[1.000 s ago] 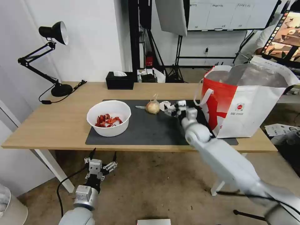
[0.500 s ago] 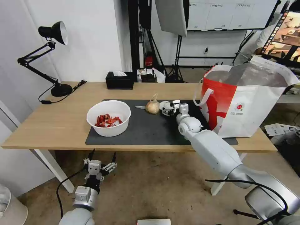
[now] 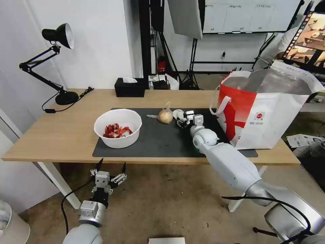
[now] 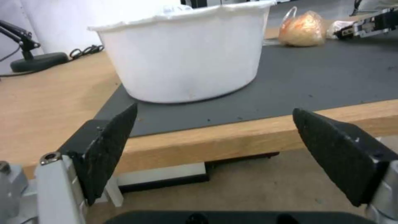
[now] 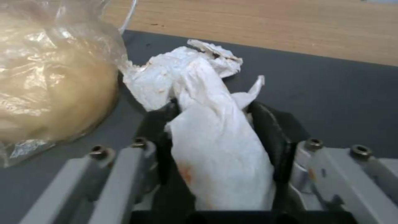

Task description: Pick up the trash from the table and place it into the takeout bag.

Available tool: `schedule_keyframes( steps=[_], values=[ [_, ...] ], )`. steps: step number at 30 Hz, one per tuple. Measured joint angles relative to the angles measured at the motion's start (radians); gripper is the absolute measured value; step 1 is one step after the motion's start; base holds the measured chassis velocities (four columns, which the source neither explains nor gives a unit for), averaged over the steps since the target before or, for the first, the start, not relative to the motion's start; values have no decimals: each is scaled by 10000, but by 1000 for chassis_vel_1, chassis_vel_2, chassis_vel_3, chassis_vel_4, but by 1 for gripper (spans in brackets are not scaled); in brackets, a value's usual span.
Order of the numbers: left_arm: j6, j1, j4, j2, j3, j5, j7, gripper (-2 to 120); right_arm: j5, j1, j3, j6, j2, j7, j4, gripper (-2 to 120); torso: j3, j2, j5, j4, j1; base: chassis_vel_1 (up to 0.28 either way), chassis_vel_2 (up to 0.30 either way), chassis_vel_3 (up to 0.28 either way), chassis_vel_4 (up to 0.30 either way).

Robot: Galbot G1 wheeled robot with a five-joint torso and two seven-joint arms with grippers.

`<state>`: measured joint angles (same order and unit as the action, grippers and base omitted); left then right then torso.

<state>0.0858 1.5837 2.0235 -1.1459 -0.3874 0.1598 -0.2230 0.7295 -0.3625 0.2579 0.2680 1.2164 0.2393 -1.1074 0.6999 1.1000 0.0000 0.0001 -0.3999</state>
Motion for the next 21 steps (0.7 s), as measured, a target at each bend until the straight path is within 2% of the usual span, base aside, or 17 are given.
schedule_keyframes(
  steps=[1, 4, 5, 12, 17, 21],
  values=[
    [0, 0, 0, 0, 0, 0, 0, 100, 0, 0, 0, 0, 0, 0, 0, 44, 0, 0, 0, 0, 0, 0, 0, 0, 0],
    [15, -7, -22, -24, 60, 3, -1, 100, 35, -95, -19, -43, -92, 15, -163, 30, 0, 0, 0, -1, 0, 0, 0, 0, 0],
    [15, -7, -22, -24, 60, 3, -1, 100, 35, -95, -19, -43, -92, 15, -163, 30, 0, 0, 0, -1, 0, 0, 0, 0, 0],
    [25, -37, -46, -31, 119, 14, -1, 100, 249, -305, -118, -259, -309, 17, -548, 0, 1, 0, 1, -2, 0, 0, 0, 0, 0],
    [36, -23, -30, -29, 126, 33, -1, 100, 290, -547, -284, -912, -549, 12, -1104, 0, 1, 0, 0, 0, 0, 0, 0, 0, 0],
    [45, 4, 67, -32, 130, 39, -3, 100, 121, -1035, -562, -1605, -1145, 4, -2299, 0, 2, -1, 3, -1, -1, 0, 0, 0, 0]
  ],
)
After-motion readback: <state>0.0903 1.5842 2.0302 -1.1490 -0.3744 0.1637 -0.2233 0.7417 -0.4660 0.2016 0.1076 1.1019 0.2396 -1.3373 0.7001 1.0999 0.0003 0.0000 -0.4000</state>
